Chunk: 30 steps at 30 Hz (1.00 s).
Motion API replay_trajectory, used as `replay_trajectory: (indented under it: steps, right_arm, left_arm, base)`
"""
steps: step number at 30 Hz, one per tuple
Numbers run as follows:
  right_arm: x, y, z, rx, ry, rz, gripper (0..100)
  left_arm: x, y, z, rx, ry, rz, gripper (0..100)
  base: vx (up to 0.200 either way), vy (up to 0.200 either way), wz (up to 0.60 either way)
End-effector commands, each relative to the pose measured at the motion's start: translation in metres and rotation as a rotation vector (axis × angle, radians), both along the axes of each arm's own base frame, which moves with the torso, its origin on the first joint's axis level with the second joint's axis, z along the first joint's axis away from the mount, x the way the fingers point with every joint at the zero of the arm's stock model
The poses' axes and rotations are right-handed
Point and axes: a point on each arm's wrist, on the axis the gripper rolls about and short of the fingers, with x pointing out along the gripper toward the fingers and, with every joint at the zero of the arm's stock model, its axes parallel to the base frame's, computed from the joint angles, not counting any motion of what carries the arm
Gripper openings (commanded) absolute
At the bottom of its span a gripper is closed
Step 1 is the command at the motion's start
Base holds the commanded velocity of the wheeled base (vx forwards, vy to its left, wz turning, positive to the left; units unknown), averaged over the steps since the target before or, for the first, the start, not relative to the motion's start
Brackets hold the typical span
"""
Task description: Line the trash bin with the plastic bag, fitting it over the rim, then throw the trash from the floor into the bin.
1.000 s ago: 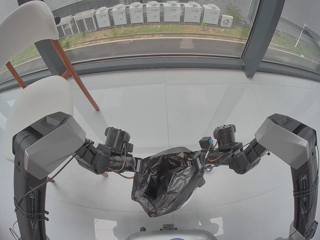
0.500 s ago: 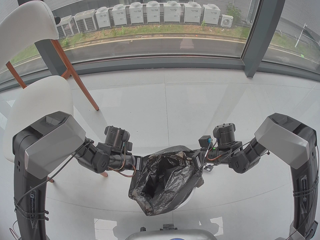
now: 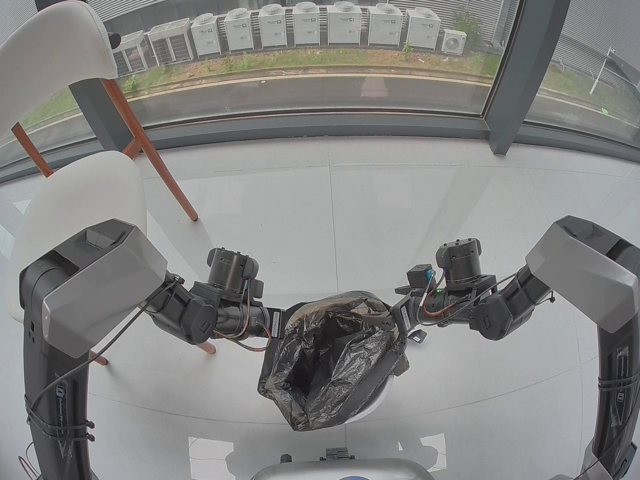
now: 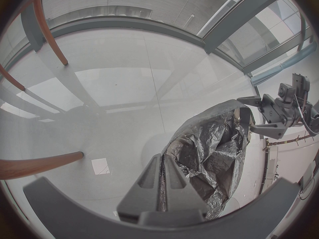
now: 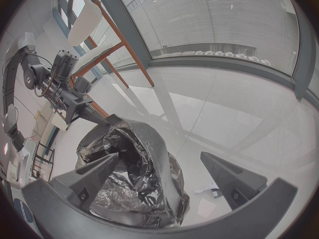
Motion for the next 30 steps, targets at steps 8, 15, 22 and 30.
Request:
replay_trajectory:
  steps: [8,15,22,30]
  right_arm:
    - [-0.057,-0.012,0.053,0.020,0.270,-0.079,100]
    - [-0.076,0.008,0.042,0.054,0.469,-0.161,100]
    - [-0.078,0.035,0.035,0.142,0.586,-0.315,100]
    - [-0.079,0.040,0.012,0.062,0.572,-0.414,100]
  left_arm:
    - [0.002,0.000,0.004,0.002,-0.017,0.020,0]
    - [0.004,-0.003,0.008,-0.004,-0.031,0.016,0]
    - [0.009,-0.003,0.010,-0.011,-0.047,0.023,0]
    - [0.010,-0.003,0.007,-0.008,-0.042,0.022,0]
  base:
    - [0.000,0.000,0.00]
    - [0.000,0.000,0.00]
    - [0.000,0.000,0.00]
    - [0.000,0.000,0.00]
